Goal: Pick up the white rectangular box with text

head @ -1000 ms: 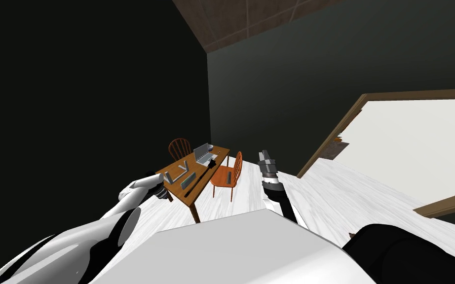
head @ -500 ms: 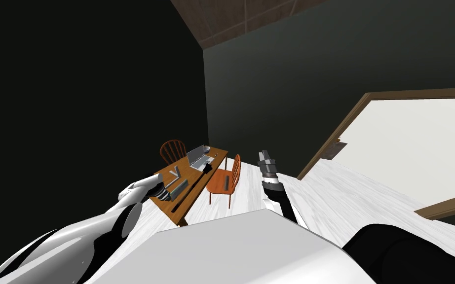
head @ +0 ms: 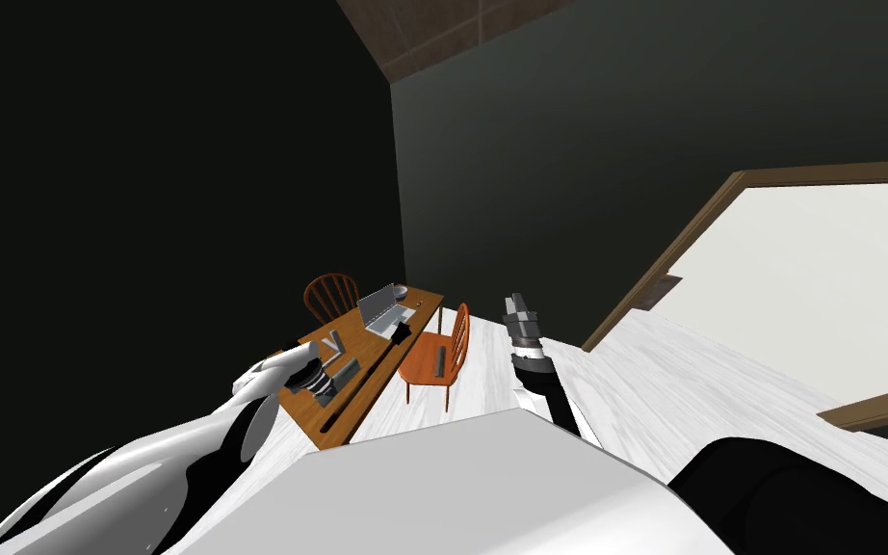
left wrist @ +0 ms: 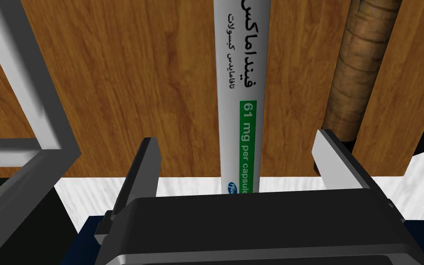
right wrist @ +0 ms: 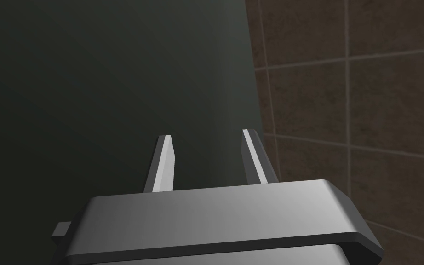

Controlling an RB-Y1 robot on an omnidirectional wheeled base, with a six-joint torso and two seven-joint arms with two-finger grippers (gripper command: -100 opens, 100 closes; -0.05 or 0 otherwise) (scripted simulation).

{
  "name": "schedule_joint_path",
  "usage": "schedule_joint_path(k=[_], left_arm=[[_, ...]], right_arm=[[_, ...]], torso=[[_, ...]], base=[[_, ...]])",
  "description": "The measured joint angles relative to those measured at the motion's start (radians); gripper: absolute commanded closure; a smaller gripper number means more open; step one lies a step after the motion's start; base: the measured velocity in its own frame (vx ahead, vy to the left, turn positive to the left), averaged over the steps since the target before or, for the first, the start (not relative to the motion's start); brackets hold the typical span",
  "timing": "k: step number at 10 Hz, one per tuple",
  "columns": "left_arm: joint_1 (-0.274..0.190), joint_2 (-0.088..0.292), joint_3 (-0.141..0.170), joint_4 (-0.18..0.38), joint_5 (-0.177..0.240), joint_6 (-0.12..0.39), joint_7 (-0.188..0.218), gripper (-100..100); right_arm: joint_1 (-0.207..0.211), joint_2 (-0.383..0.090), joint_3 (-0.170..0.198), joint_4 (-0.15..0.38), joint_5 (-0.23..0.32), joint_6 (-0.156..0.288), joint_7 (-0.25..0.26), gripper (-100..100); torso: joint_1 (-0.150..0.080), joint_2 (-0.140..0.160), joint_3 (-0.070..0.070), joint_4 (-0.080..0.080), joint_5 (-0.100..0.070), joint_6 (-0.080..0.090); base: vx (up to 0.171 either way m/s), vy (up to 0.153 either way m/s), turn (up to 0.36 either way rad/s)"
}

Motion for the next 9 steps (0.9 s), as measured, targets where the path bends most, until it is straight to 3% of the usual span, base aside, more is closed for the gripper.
schedule_joint_path(k=[2, 3, 7, 8, 9], left_arm=[[0.010, -0.014, 0.000, 0.021, 0.001, -0.039, -0.008, -100], [0.010, -0.015, 0.000, 0.022, 0.001, -0.043, -0.009, 100], [0.010, -0.016, 0.000, 0.023, 0.001, -0.041, -0.009, 100], [0.011, -0.016, 0.000, 0.023, 0.001, -0.041, -0.009, 0], [0.011, -0.016, 0.000, 0.023, 0.001, -0.041, -0.009, 100]], right_arm=[[0.000, 0.000, 0.000, 0.000, 0.000, 0.000, 0.000, 0], [0.000, 0.000, 0.000, 0.000, 0.000, 0.000, 0.000, 0], [0.000, 0.000, 0.000, 0.000, 0.000, 0.000, 0.000, 0], [0.000, 0.000, 0.000, 0.000, 0.000, 0.000, 0.000, 0], [0.000, 0.000, 0.000, 0.000, 0.000, 0.000, 0.000, 0]], torso=[[0.001, -0.001, -0.001, 0.000, 0.000, 0.000], [0.001, 0.000, 0.000, 0.000, 0.000, 0.000], [0.001, 0.001, 0.001, 0.001, 0.000, 0.000], [0.001, 0.001, 0.001, 0.001, 0.000, 0.000], [0.001, 0.001, 0.001, 0.001, 0.000, 0.000]], base=[[0.035, 0.019, 0.013], [0.000, 0.000, 0.000], [0.000, 0.000, 0.000], [0.000, 0.000, 0.000], [-0.037, -0.016, -0.033]])
